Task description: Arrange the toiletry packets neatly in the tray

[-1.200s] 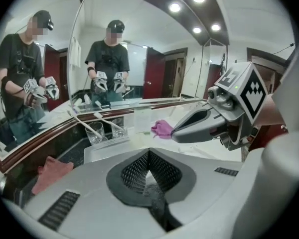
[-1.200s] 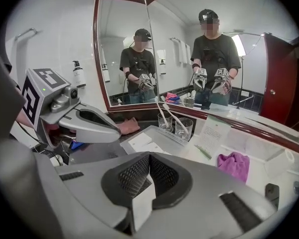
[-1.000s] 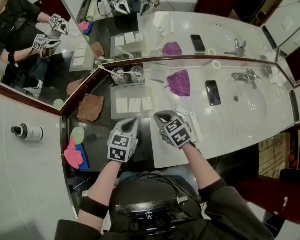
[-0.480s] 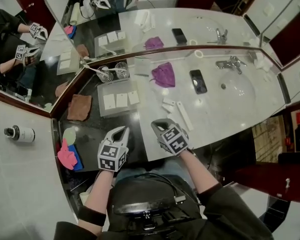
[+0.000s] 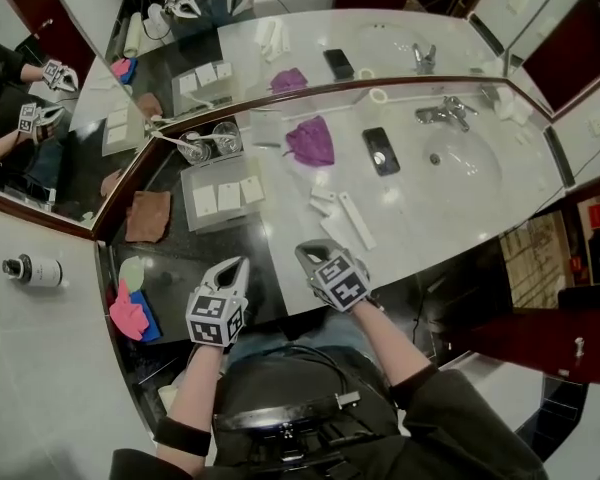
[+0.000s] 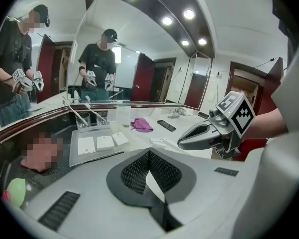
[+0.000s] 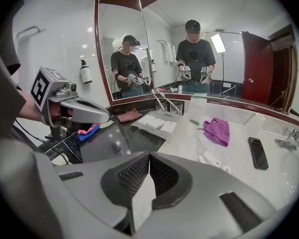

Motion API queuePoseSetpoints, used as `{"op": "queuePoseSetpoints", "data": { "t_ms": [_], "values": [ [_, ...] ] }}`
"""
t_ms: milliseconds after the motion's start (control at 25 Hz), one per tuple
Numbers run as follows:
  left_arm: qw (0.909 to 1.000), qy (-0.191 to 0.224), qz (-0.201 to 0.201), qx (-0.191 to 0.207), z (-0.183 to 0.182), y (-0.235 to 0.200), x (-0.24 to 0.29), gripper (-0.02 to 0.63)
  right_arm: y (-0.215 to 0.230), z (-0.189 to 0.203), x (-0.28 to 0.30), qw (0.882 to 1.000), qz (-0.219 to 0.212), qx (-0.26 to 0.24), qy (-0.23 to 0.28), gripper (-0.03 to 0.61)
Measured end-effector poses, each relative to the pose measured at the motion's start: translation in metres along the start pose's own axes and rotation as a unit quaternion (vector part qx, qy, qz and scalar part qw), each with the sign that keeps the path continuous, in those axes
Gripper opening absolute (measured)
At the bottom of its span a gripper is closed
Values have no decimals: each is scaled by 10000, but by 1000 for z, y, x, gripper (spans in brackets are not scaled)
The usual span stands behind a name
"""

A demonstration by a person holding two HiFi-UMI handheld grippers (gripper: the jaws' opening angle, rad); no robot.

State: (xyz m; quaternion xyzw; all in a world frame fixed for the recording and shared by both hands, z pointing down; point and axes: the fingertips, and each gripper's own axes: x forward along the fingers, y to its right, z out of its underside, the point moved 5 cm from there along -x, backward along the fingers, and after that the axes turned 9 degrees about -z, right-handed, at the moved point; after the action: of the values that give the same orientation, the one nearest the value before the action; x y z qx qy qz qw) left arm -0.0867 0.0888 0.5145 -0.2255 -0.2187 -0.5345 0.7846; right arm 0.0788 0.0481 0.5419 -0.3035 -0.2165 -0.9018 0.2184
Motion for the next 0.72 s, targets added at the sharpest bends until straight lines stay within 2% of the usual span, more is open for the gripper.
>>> {"op": "queuePoseSetpoints", "data": {
  "t_ms": [240, 440, 640, 720],
  "values": [
    [9998, -74, 177, 51, -2, 14, 9, 0, 20, 19, -13, 9988, 480, 91, -85, 25],
    [9992, -133, 345, 161, -5, 24, 19, 0, 40, 39, -21, 9966, 742, 229, -268, 84],
    [9984, -229, 471, 188, -2, 32, 29, 0, 61, 70, -18, 9911, 871, -7, -1008, 209],
    [9982, -270, 509, 183, -1, 35, 33, 0, 72, 81, -16, 9872, 876, -104, -1326, 223]
  ]
}}
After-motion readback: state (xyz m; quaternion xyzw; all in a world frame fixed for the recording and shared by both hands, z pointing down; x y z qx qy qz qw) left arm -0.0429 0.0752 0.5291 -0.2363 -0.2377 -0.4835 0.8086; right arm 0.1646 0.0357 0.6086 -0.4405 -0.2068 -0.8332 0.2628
